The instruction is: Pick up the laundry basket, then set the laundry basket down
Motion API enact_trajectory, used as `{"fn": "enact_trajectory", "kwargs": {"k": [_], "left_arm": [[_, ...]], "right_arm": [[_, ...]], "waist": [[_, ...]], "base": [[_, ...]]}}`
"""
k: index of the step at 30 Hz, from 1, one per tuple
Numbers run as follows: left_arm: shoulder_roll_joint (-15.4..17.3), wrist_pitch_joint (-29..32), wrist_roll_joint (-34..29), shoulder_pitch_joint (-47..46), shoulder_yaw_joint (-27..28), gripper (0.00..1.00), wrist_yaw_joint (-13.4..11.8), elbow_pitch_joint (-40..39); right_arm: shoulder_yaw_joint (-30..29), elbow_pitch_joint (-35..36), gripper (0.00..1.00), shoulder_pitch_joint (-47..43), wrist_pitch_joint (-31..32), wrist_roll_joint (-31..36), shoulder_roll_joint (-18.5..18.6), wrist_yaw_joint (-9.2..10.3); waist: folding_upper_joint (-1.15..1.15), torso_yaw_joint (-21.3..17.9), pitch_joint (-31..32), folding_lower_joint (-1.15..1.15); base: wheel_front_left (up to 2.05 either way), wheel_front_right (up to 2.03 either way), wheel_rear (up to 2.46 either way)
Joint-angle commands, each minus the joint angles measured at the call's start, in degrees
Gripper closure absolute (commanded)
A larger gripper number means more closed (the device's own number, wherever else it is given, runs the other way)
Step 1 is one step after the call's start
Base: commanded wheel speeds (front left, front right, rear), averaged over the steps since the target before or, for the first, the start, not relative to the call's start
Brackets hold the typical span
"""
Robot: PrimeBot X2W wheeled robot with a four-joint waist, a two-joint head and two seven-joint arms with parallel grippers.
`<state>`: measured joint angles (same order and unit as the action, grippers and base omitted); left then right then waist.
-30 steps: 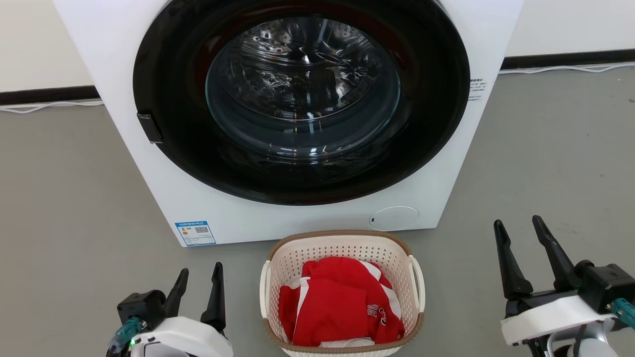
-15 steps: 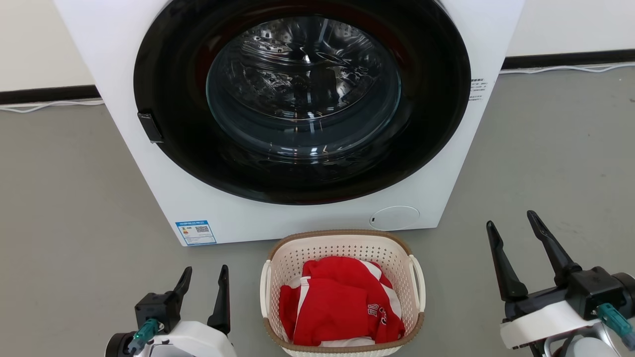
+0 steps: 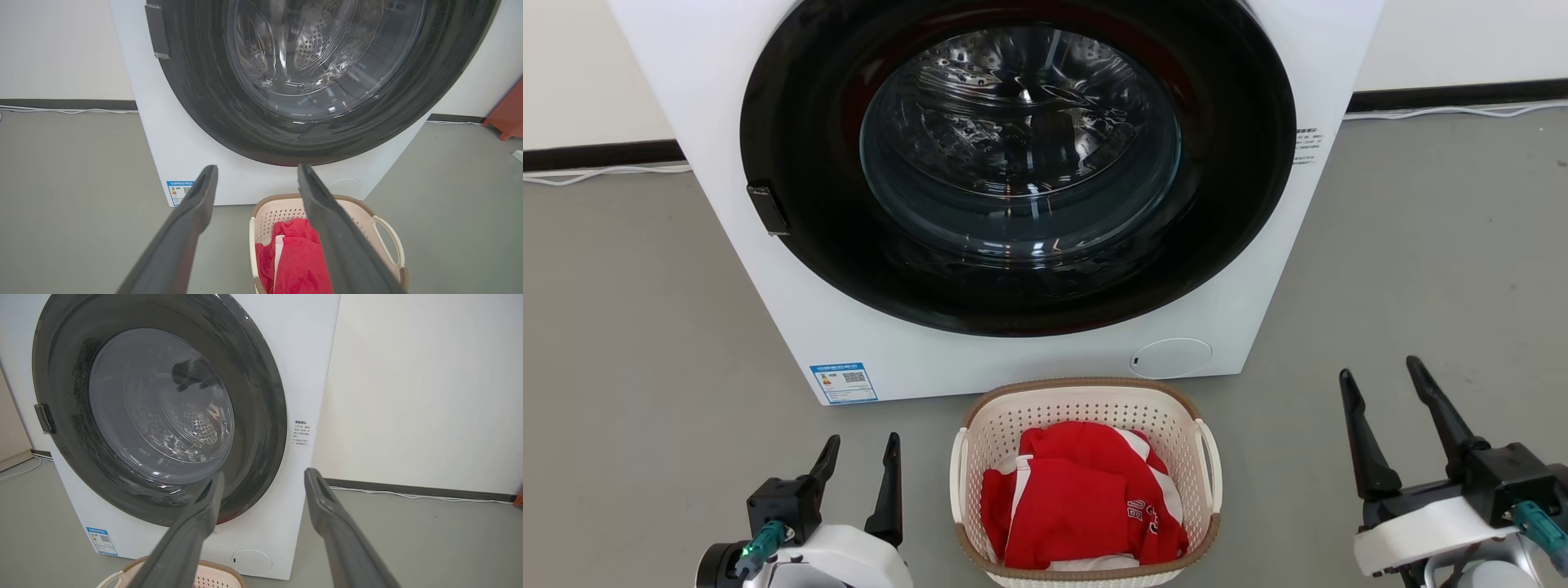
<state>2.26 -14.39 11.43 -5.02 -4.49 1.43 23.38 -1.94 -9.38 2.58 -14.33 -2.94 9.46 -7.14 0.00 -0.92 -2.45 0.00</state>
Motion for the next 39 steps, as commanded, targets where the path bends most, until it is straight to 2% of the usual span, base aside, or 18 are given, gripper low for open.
{"fn": "enact_trajectory", "kwargs": {"k": [1,23,32,39], "left_arm": [[0.62,-0.61,-0.36,-2.54,1.65,0.0,-0.23,-1.29],[0.62,-0.61,-0.07,-2.62,1.85,0.0,-0.75,-1.99],[0.62,-0.61,0.31,-4.29,1.24,0.0,-1.05,-2.39],[0.62,-0.61,0.08,-7.98,0.02,0.0,-0.92,0.79]], "right_arm": [[0.89,0.27,0.0,1.35,-0.67,0.62,0.46,-0.35],[0.01,-5.21,0.0,2.49,-0.67,0.91,-0.06,-0.35],[-0.6,-6.09,0.0,3.93,-0.67,0.66,0.06,-0.35],[0.06,-13.07,0.0,8.34,-0.67,0.49,0.17,-0.35]], "waist": [[0.0,0.02,-0.03,0.0],[0.0,0.44,-0.84,0.0],[0.0,0.77,-3.54,0.0],[0.0,0.59,-7.58,0.0]], "base": [[0.0,0.0,0.0],[0.0,0.0,0.0],[0.0,0.0,0.0],[0.0,0.0,0.0]]}}
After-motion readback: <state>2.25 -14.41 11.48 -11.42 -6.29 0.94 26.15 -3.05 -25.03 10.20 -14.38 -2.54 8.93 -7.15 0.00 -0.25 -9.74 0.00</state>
